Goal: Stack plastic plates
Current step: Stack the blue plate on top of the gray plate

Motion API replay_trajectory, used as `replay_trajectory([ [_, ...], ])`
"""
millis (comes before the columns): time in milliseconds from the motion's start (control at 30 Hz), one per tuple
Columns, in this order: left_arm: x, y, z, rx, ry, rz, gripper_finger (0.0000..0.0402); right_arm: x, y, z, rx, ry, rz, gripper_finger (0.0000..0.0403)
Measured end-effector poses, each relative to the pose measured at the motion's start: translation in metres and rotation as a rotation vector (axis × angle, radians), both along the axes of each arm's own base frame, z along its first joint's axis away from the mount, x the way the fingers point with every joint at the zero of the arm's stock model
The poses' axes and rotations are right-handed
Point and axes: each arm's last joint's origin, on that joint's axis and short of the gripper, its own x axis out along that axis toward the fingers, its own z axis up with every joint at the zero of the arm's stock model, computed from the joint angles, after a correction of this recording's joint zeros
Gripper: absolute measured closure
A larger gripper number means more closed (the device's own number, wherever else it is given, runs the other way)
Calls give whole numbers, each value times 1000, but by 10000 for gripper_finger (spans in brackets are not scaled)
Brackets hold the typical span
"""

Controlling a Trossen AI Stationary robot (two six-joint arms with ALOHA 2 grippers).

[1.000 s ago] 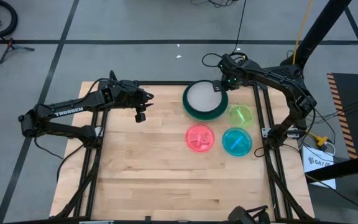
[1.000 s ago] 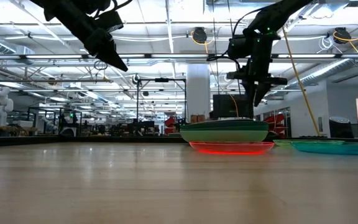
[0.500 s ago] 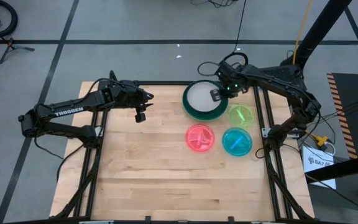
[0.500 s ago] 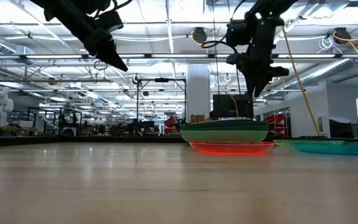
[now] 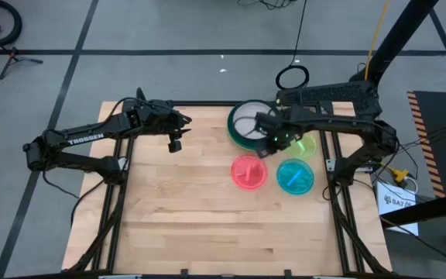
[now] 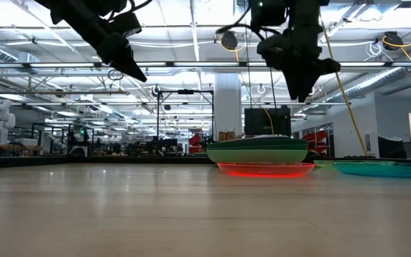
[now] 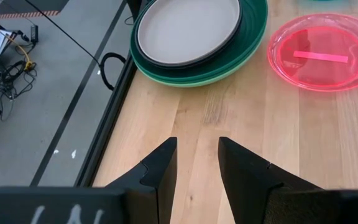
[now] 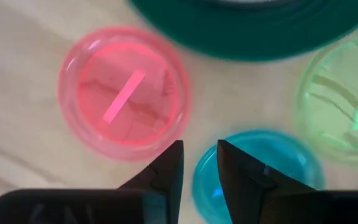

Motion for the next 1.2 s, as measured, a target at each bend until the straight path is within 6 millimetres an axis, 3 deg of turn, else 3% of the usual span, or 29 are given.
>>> replay_trajectory([
  [233,0,0,0,-5,-2,4,277,7,39,0,19,7,-3,303],
  [567,0,0,0,-6,-2,5,277,7,77,-4,60,29,-25,298],
  [833,0,0,0,-8,-3,6,277,-5,95,-39,57,115,-11,298],
  [1200,0,0,0,-7,-2,6,277,-23,99,-94,84,144,-31,298],
])
